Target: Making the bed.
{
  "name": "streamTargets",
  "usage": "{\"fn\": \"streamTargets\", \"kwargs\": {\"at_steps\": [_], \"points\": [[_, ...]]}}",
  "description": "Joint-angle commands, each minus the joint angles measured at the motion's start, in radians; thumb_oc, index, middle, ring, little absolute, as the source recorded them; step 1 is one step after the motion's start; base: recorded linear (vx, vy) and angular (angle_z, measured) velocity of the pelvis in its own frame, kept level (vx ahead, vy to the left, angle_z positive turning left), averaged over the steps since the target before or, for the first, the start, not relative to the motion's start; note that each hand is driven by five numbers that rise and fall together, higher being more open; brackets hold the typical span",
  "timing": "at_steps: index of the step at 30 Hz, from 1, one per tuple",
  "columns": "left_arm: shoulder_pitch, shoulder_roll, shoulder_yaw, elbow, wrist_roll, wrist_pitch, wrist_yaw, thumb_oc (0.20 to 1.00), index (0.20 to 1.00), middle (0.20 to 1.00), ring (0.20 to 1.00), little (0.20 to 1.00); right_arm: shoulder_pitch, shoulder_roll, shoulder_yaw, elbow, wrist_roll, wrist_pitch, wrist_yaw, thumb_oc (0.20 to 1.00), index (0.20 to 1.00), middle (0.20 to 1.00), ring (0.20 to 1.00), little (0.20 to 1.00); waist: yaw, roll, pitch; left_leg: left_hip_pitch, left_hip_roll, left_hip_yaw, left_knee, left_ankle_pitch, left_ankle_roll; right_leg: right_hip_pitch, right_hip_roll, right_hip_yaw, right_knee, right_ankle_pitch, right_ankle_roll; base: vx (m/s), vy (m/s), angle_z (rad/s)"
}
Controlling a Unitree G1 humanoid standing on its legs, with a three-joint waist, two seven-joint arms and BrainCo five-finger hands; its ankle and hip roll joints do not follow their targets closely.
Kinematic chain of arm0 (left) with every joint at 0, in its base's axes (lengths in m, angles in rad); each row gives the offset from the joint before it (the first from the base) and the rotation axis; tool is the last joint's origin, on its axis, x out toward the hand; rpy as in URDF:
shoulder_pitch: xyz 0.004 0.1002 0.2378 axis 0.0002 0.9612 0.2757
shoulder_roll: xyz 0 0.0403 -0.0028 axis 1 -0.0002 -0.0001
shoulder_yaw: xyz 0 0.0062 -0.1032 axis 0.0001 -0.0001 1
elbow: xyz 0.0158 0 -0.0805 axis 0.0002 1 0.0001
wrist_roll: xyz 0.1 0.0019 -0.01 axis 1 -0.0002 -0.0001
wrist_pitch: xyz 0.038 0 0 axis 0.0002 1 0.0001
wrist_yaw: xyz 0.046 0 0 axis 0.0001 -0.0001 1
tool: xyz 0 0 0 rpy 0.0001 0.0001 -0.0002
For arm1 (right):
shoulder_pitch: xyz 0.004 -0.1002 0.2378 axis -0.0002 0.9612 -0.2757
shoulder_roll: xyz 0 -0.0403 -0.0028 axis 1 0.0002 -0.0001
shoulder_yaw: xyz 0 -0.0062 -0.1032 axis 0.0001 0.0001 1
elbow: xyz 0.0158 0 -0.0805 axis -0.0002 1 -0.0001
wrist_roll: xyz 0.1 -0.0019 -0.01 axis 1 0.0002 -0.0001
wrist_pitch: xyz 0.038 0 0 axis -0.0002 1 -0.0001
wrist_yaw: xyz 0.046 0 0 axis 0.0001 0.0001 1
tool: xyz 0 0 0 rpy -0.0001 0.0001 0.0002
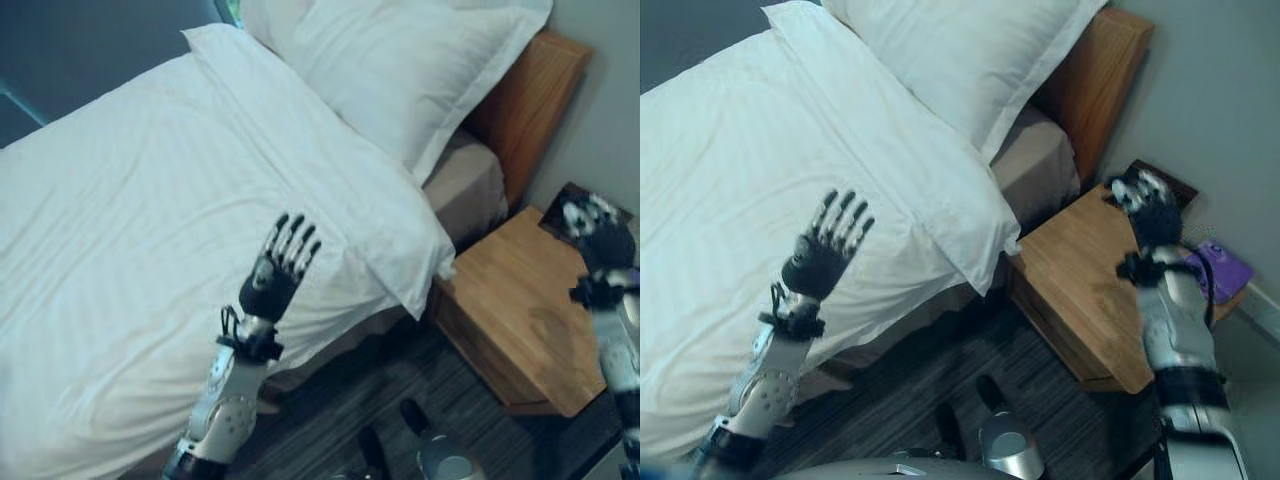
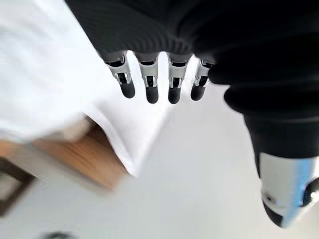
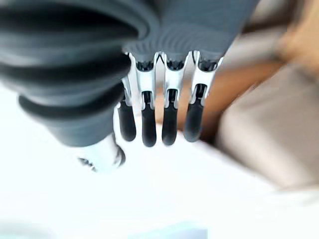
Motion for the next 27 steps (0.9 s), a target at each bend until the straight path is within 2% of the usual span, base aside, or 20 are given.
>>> {"fn": "streamTargets", "kwargs": {"at_steps": [1,3,4,6,7,13,19,23,27], "points": [[-0.055,-0.007,0.021,-0.001,-0.043,-0.028,-0.009,1.000,1.000,1.000,1.000,1.000,-0.090,0.018,0.091,0.058,0.060,-0.040,-0.011,0.200,0.200,0.200,0.200,0.200,0.052,0.000,-0.058,0.019,-0.005,-0.027,0.012,-0.011,-0.005,0.001,-0.036,-0.018,0.008,-0.028,0.037,-0.03,-0.010,0.07],[-0.058,-0.009,0.026,0.007,-0.042,-0.030,0.003,1.000,1.000,1.000,1.000,1.000,-0.221,0.084,0.151,0.154,0.078,-0.033,-0.022,0.200,0.200,0.200,0.200,0.200,0.082,0.005,-0.054,0.018,-0.006,-0.035,0.012,-0.007,-0.005,0.004,-0.037,-0.023,0.008,-0.028,0.031,-0.03,-0.016,0.07],[-0.059,-0.009,0.027,0.007,-0.042,-0.030,0.003,1.000,1.000,1.000,1.000,1.000,-0.224,0.085,0.152,0.155,0.078,-0.034,-0.021,0.200,0.200,0.200,0.200,0.200,0.081,0.005,-0.053,0.019,-0.006,-0.035,0.012,-0.006,-0.005,0.005,-0.037,-0.023,0.008,-0.028,0.031,0.00,0.000,0.00],[-0.073,-0.005,0.023,0.010,-0.031,-0.041,0.022,1.000,1.000,1.000,1.000,1.000,-0.334,0.167,0.211,0.244,0.080,-0.024,-0.039,0.200,0.200,0.200,0.200,0.200,0.115,0.014,-0.047,0.015,-0.008,-0.041,0.012,-0.001,-0.005,0.005,-0.037,-0.029,0.008,-0.028,0.027,-0.03,-0.025,0.12],[-0.074,-0.005,0.024,0.010,-0.031,-0.041,0.023,1.000,1.000,1.000,1.000,1.000,-0.336,0.168,0.211,0.246,0.081,-0.025,-0.038,0.200,0.200,0.200,0.200,0.200,0.114,0.014,-0.045,0.015,-0.007,-0.041,0.012,-0.001,-0.005,0.005,-0.037,-0.029,0.008,-0.028,0.027,-0.03,-0.030,0.10],[-0.108,0.001,0.008,0.027,-0.016,-0.053,0.039,1.000,1.000,1.000,1.000,1.000,-0.430,0.296,0.277,0.275,0.046,-0.002,-0.058,0.200,0.200,0.200,0.200,0.200,0.147,0.030,-0.029,0.006,-0.010,-0.062,0.012,0.013,-0.009,0.010,-0.042,-0.050,0.008,-0.033,0.021,-0.01,-0.026,0.06],[-0.114,0.001,-0.012,0.050,-0.010,-0.051,0.053,1.000,1.000,1.000,1.000,1.000,-0.447,0.341,0.316,0.285,0.023,0.019,-0.066,0.200,0.200,0.200,0.200,0.200,0.153,0.039,-0.010,0.000,-0.011,-0.083,0.012,0.020,-0.011,0.010,-0.042,-0.068,0.008,-0.035,0.017,-0.01,-0.022,0.11],[-0.122,-0.003,-0.023,0.049,-0.025,-0.063,0.057,1.000,1.000,1.000,1.000,1.000,-0.471,0.352,0.316,0.342,0.013,0.026,-0.077,0.200,0.200,0.200,0.200,0.200,0.166,0.060,0.008,-0.020,-0.019,-0.098,0.012,0.029,-0.010,-0.005,-0.047,-0.075,0.008,-0.034,0.017,-0.02,-0.005,0.06],[-0.127,-0.006,-0.033,0.067,-0.023,-0.069,0.063,1.000,1.000,1.000,1.000,1.000,-0.507,0.322,0.320,0.400,-0.014,0.035,-0.087,0.200,0.200,0.200,0.200,0.200,0.174,0.079,0.024,-0.045,-0.024,-0.113,0.012,0.039,-0.011,-0.026,-0.051,-0.087,0.008,-0.031,0.015,-0.02,-0.012,0.06]]}}
